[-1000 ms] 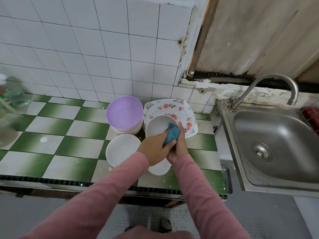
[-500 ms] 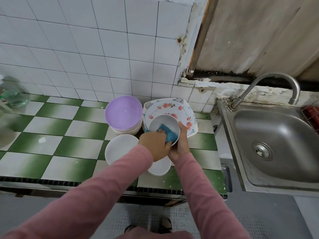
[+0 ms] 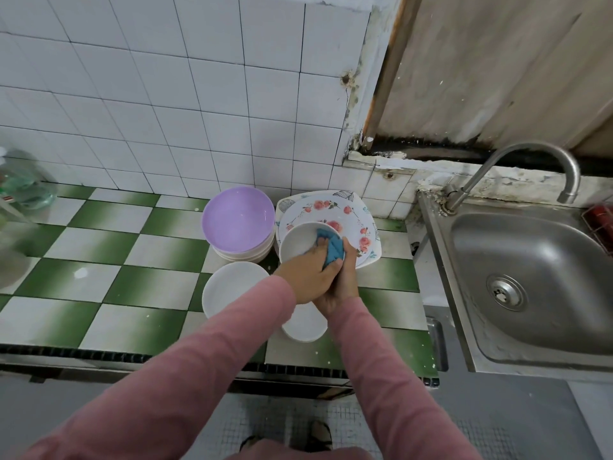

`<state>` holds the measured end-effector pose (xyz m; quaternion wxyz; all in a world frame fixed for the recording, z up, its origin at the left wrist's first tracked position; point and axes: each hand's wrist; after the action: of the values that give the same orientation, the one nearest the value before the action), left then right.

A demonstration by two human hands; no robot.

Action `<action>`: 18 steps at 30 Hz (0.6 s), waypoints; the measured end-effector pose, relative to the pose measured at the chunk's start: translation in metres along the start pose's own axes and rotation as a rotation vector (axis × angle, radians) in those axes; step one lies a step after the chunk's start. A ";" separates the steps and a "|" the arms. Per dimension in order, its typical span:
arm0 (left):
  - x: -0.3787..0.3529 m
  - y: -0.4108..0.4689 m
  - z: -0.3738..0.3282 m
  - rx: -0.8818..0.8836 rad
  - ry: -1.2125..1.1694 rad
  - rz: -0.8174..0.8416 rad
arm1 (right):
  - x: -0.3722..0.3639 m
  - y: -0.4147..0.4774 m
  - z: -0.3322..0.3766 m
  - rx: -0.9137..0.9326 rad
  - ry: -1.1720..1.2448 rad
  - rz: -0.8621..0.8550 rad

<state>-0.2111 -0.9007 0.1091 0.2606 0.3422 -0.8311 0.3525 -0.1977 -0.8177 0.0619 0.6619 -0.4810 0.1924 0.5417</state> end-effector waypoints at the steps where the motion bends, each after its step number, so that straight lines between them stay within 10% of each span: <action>1: 0.004 0.000 0.003 -0.013 -0.001 0.042 | 0.002 0.000 0.002 -0.019 0.005 0.005; 10: 0.045 -0.004 -0.005 -0.064 0.541 -0.088 | 0.006 0.004 0.006 -0.102 0.018 0.061; 15: 0.033 -0.004 0.011 -0.095 0.103 -0.639 | 0.005 0.000 0.012 -0.073 0.038 0.082; 18: 0.019 -0.001 0.023 -0.265 0.262 -0.772 | 0.009 -0.002 0.005 -0.068 0.059 0.056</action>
<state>-0.2266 -0.9258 0.1079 0.5185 0.5441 -0.6400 0.1598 -0.1941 -0.8087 0.0587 0.6239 -0.5134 0.2066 0.5519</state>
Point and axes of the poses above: each hand's wrist, its own y-axis towards the middle knuckle, its own x-axis out of the back of the hand, z = x × y, and after that the axes turned 7 degrees about z, right-handed
